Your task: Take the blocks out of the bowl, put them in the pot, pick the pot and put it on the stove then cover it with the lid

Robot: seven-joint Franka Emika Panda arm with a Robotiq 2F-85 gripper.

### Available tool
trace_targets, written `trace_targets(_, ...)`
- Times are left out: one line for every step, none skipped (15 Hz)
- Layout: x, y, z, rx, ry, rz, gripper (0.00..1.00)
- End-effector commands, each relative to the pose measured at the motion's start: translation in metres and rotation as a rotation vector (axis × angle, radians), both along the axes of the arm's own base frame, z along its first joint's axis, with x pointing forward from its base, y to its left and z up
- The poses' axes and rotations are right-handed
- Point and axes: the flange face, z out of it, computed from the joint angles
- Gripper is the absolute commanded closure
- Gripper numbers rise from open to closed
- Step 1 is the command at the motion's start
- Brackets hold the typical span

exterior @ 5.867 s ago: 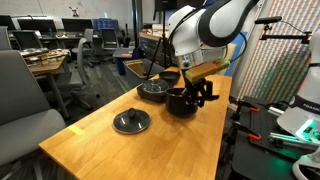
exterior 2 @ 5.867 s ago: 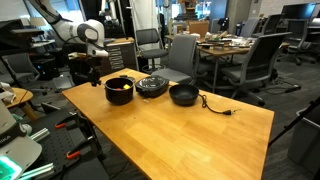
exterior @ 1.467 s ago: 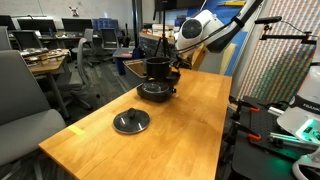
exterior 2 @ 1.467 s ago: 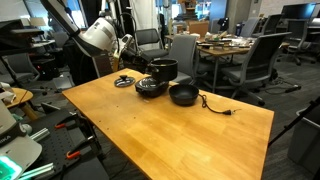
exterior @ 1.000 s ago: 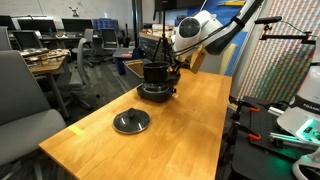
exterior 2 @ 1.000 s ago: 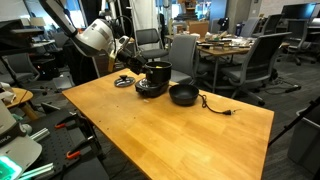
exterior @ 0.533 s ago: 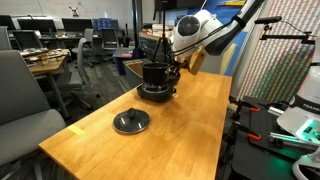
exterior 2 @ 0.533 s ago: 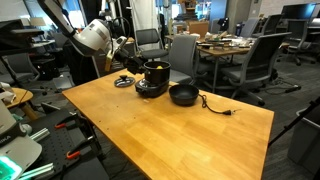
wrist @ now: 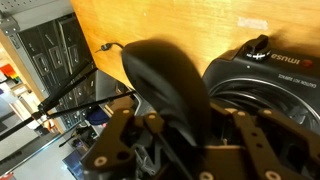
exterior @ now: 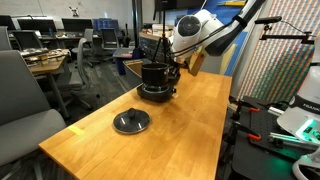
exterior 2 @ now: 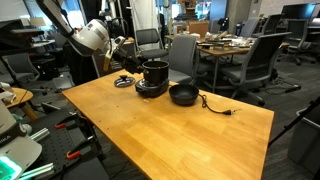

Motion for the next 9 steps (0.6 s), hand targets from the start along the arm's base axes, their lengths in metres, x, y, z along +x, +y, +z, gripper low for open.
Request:
trace_targets(-0.007, 0.011, 0.021, -0.025, -0.029, 0.029, 0.9)
trace_targets(-0.008, 0.013, 0.021, -0.028, -0.03, 0.033, 0.9)
trace_targets(-0.009, 0.014, 0.02, -0.033, -0.03, 0.035, 0.9)
trace_targets(-0.01, 0.013, 0.02, -0.037, -0.028, 0.031, 0.9)
trace_targets(-0.012, 0.011, 0.019, -0.049, -0.03, 0.029, 0.91)
trace_targets(-0.014, 0.008, 0.018, -0.065, -0.027, 0.025, 0.9)
trace_targets(-0.017, 0.005, 0.018, -0.083, -0.026, 0.021, 0.9)
trace_targets(-0.02, 0.002, 0.017, -0.104, -0.027, 0.019, 0.9)
trace_targets(-0.024, 0.0, 0.017, -0.119, -0.023, 0.016, 0.91)
